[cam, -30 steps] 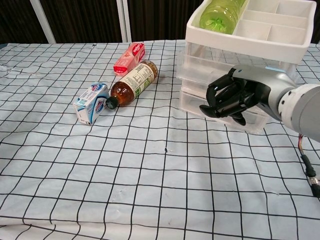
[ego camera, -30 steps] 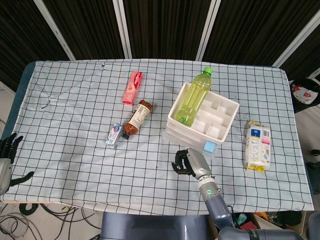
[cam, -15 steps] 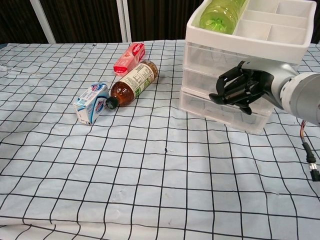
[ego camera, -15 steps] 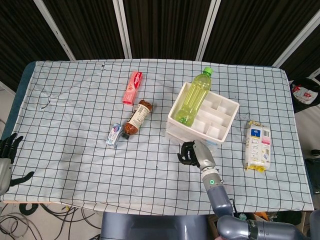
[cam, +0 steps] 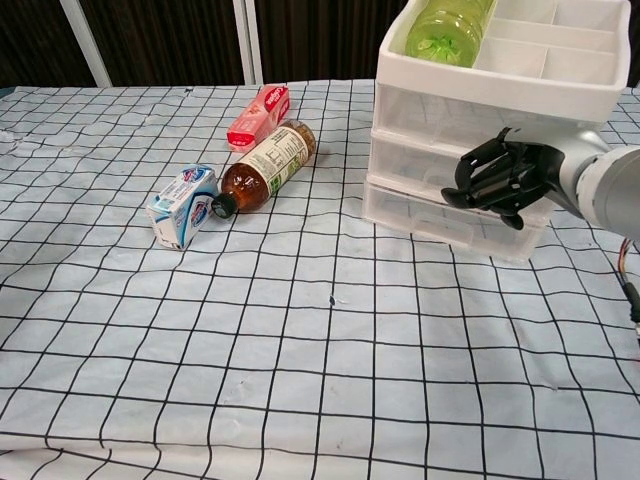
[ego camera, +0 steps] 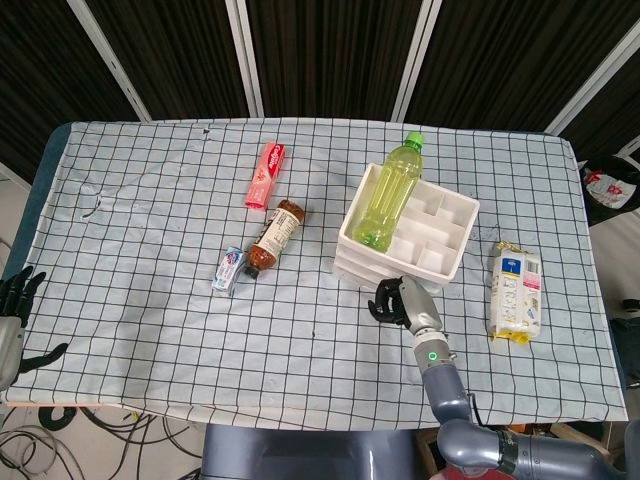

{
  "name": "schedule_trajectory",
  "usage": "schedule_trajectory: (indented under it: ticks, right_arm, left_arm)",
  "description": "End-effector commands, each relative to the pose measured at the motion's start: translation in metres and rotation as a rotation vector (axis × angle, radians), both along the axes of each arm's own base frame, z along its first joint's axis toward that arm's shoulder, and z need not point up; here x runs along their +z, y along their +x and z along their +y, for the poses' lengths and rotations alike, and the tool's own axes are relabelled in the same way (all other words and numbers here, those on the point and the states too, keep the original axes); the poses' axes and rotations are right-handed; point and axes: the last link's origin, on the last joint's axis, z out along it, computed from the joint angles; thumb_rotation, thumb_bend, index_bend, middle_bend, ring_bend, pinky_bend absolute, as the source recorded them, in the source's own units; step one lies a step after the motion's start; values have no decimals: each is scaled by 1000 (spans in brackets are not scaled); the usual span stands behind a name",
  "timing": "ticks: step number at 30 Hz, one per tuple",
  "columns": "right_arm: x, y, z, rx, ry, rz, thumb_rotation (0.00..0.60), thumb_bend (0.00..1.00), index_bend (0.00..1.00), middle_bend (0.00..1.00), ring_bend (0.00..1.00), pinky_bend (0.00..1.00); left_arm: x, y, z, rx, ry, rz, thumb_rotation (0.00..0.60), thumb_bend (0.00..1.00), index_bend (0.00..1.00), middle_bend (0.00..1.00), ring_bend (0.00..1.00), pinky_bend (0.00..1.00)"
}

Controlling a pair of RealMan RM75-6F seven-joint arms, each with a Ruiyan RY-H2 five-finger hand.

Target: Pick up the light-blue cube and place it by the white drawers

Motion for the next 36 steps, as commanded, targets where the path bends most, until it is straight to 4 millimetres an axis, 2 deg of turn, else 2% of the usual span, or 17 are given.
schedule_trajectory:
  ticks: [1, 12, 18, 27, 32, 36]
  right_arm:
    - [-2, -1, -2, -4, 2, 2, 600, 359, 722, 779, 838, 789]
    - [-2, -8, -16, -45, -20, 11, 600, 360, 722, 779, 838, 789]
    - [-2, -8, -14, -48, -7, 4, 600, 359, 722, 779, 838, 789]
    - [10, -13, 19, 29, 35, 30, 600, 360, 722, 758, 817, 782]
    - [30, -26, 39, 94, 29, 105, 600, 359, 721, 741, 796, 769]
    - [55, -46, 55, 133, 20, 198, 600, 357, 711, 697, 760, 738]
  left_arm:
    - [0, 0, 0, 0, 0, 0, 600, 14, 0, 0, 0, 0]
    - [0, 0, 0, 2, 1, -2, 600, 15, 0, 0, 0, 0]
    - [0, 0, 0, 3, -1, -1, 600, 15, 0, 0, 0, 0]
    - [-1, 0, -1, -2, -5, 2, 600, 15, 0, 0, 0, 0]
    - [-1, 1, -2, -4, -7, 4, 600, 15, 0, 0, 0, 0]
    - [-1, 1, -3, -6, -9, 6, 600, 14, 0, 0, 0, 0]
